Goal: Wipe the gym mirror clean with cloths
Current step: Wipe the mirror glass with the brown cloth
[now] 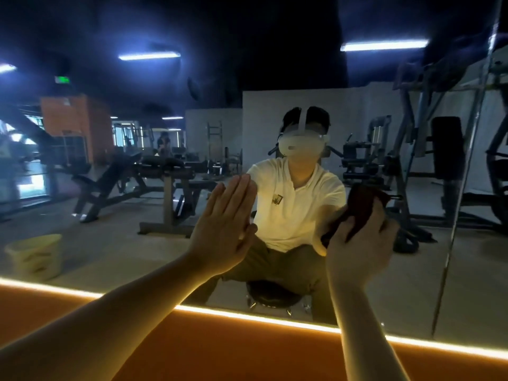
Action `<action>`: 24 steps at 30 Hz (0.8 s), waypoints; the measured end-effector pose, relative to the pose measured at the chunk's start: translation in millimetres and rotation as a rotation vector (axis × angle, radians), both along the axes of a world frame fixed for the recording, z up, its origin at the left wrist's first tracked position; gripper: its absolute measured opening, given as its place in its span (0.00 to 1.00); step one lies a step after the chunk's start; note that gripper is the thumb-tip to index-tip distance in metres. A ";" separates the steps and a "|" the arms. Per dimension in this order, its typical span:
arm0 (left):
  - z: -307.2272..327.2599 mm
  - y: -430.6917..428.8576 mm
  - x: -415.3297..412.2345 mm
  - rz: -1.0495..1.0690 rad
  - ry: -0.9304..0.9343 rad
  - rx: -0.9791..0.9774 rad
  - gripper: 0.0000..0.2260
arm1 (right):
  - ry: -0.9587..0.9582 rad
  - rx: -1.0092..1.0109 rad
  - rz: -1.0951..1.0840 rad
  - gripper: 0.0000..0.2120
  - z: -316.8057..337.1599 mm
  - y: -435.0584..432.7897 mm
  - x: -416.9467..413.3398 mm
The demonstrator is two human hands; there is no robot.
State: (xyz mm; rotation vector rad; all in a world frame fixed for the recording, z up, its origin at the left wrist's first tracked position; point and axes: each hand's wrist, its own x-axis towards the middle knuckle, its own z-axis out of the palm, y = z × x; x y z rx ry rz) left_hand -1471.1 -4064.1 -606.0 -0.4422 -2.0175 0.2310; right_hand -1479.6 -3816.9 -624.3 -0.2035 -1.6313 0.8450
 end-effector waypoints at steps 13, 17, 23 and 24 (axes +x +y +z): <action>13.5 -175.3 13.1 -0.026 0.049 0.122 0.35 | 0.074 0.369 0.184 0.23 -16.6 -245.8 -0.7; 44.1 -177.1 0.1 -0.068 0.146 0.170 0.30 | 0.131 0.870 0.204 0.22 -11.7 -261.7 -5.2; 71.7 -180.9 -35.6 -0.030 0.244 0.200 0.33 | 0.090 0.778 -0.180 0.25 48.3 -123.6 -15.7; 70.3 -181.2 -40.2 -0.037 0.248 0.202 0.33 | 0.060 0.677 -0.227 0.23 55.3 -100.6 -16.3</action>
